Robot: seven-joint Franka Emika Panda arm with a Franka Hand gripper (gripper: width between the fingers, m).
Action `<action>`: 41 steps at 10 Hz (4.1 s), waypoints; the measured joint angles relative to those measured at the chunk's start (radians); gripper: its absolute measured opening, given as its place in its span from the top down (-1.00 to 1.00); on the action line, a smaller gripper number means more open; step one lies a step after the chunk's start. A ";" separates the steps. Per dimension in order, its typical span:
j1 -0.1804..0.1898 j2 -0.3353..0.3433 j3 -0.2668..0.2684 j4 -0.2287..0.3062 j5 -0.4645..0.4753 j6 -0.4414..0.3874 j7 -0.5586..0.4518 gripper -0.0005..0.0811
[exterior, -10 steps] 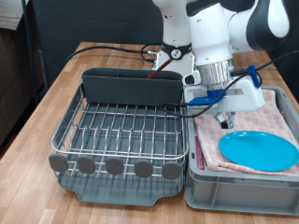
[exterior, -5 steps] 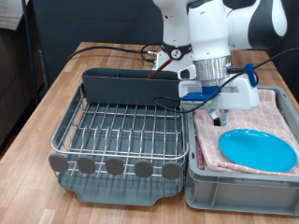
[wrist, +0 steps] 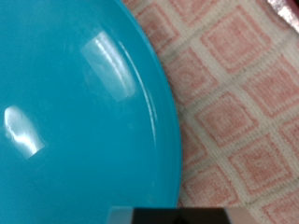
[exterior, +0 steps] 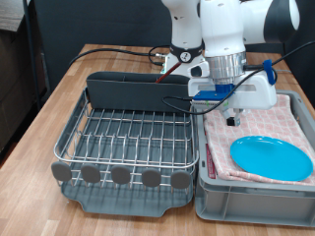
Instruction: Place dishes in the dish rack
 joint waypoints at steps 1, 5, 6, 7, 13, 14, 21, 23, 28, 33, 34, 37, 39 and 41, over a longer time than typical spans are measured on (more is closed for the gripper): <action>0.001 0.000 0.004 0.000 0.000 0.000 0.000 0.99; 0.001 0.005 0.035 -0.001 0.054 0.031 -0.011 0.99; 0.001 0.006 0.041 -0.002 0.063 0.038 -0.012 0.69; 0.001 0.006 0.044 -0.003 0.063 0.039 -0.012 0.29; -0.020 0.021 0.069 -0.002 0.141 0.038 -0.106 -0.89; -0.030 0.029 0.080 0.001 0.184 0.039 -0.147 -0.95; -0.079 0.096 0.130 0.058 0.378 0.021 -0.347 -0.98; -0.083 0.114 0.130 0.079 0.383 0.005 -0.355 -0.98; -0.089 0.143 0.136 0.122 0.416 -0.022 -0.383 -0.98; -0.092 0.153 0.140 0.136 0.453 -0.025 -0.409 -0.93; -0.092 0.154 0.140 0.136 0.457 -0.025 -0.412 -0.50; -0.092 0.153 0.140 0.137 0.471 -0.025 -0.421 0.32; -0.092 0.153 0.140 0.138 0.475 -0.025 -0.424 0.75; -0.092 0.153 0.140 0.138 0.477 -0.025 -0.426 0.91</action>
